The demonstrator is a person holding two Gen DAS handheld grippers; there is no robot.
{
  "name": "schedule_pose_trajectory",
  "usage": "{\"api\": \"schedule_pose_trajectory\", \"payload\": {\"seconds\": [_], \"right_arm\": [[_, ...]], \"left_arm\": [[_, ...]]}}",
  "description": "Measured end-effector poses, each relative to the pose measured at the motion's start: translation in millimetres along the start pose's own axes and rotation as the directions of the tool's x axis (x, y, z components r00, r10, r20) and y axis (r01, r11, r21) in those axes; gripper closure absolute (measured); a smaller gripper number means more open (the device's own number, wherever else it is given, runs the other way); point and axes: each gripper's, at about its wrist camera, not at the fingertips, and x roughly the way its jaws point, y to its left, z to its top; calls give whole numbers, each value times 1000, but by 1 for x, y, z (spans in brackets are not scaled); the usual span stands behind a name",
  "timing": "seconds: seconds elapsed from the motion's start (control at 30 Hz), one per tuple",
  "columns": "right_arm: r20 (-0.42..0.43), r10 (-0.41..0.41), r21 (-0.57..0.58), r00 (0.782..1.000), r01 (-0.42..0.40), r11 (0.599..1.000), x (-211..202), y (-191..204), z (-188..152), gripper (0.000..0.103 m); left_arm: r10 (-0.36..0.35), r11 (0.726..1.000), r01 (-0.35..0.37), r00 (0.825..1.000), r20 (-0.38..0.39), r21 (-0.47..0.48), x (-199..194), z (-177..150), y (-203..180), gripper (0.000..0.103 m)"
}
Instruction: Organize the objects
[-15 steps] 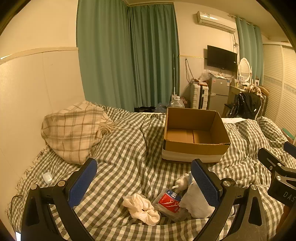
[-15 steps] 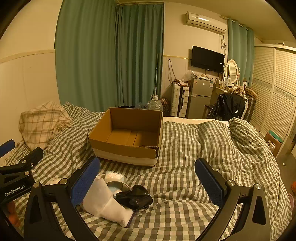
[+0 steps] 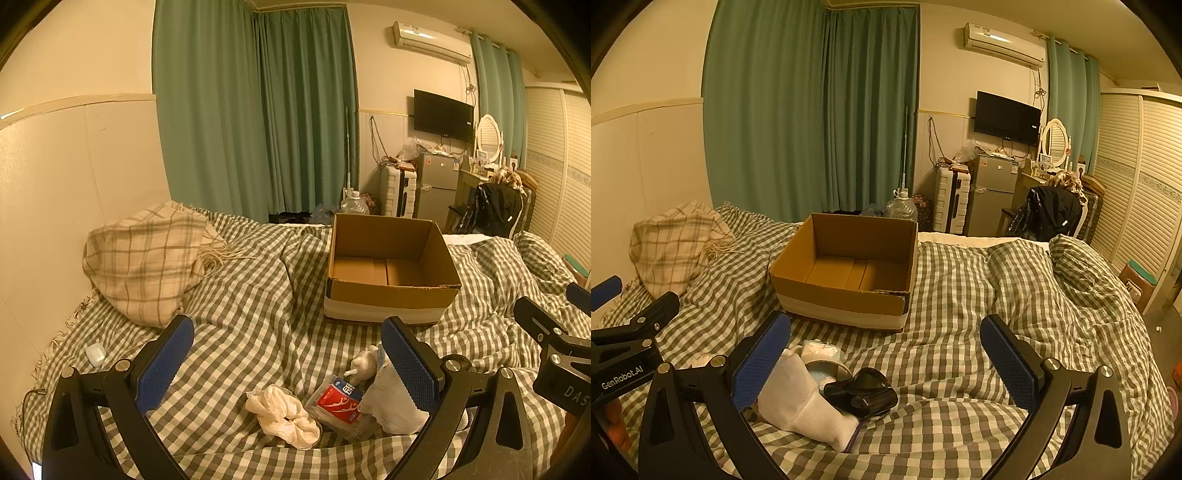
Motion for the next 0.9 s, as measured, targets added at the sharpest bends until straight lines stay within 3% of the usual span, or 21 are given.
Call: {"api": "schedule_pose_trajectory", "payload": {"seconds": [0.9], "right_arm": [[-8, -12, 14, 1000, 12, 1000, 2, 9, -9, 0]], "left_arm": [[-17, 1000, 17, 1000, -4, 8, 1, 0, 0, 0]]}}
